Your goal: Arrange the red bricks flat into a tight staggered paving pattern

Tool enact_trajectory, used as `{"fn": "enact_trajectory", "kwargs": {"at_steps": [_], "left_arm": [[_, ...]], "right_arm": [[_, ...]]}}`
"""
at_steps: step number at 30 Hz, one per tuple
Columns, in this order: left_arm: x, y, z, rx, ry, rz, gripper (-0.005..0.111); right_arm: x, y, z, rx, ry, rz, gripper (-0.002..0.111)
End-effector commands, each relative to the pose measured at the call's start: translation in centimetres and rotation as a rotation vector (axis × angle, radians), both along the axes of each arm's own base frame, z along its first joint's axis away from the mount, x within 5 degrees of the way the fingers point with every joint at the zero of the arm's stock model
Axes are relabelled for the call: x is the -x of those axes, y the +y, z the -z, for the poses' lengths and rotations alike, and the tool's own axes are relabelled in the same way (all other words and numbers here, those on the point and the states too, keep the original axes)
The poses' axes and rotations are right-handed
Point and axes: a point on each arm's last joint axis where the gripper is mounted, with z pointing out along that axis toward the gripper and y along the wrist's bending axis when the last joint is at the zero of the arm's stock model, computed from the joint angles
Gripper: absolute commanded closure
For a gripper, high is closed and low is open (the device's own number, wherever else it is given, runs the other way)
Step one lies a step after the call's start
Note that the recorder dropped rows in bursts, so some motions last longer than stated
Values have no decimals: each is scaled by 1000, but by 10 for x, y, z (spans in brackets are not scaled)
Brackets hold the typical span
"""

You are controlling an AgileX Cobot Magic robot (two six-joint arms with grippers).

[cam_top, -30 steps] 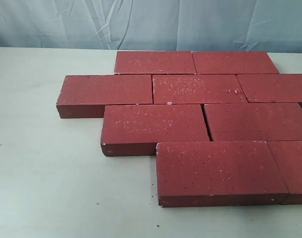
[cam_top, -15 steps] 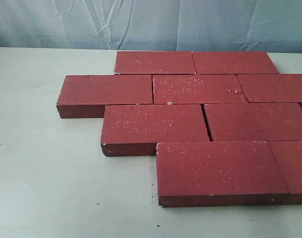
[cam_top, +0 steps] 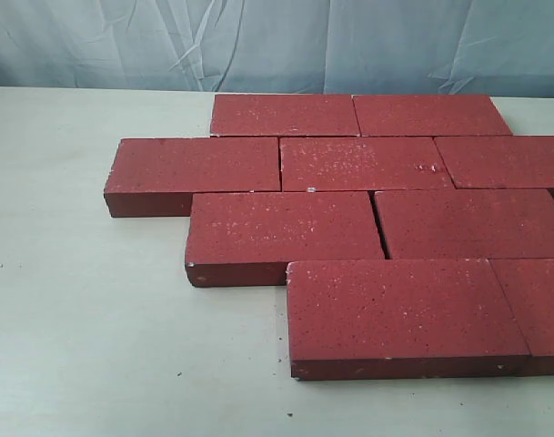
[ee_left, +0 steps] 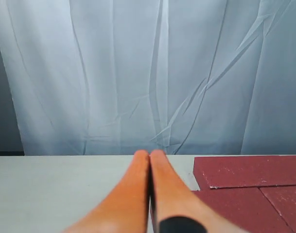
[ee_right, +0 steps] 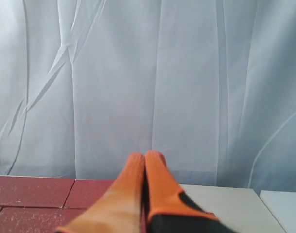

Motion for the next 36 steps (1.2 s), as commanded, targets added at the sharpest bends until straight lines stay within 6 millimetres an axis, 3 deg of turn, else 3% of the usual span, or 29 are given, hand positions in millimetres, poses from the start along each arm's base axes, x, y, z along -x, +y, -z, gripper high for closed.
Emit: {"fn": "enact_trajectory", "kwargs": {"at_steps": [1, 7, 26, 36], "left_arm": [[10, 1, -2, 24, -61, 0, 107], [19, 0, -2, 8, -60, 17, 107], [19, 0, -1, -16, -61, 15, 107], [49, 6, 29, -3, -51, -17, 107]], "right_arm": [[12, 0, 3, 7, -61, 4, 109], [18, 0, 3, 7, -79, 5, 109], [18, 0, 3, 0, -79, 4, 109], [18, 0, 3, 0, -79, 4, 109]]}}
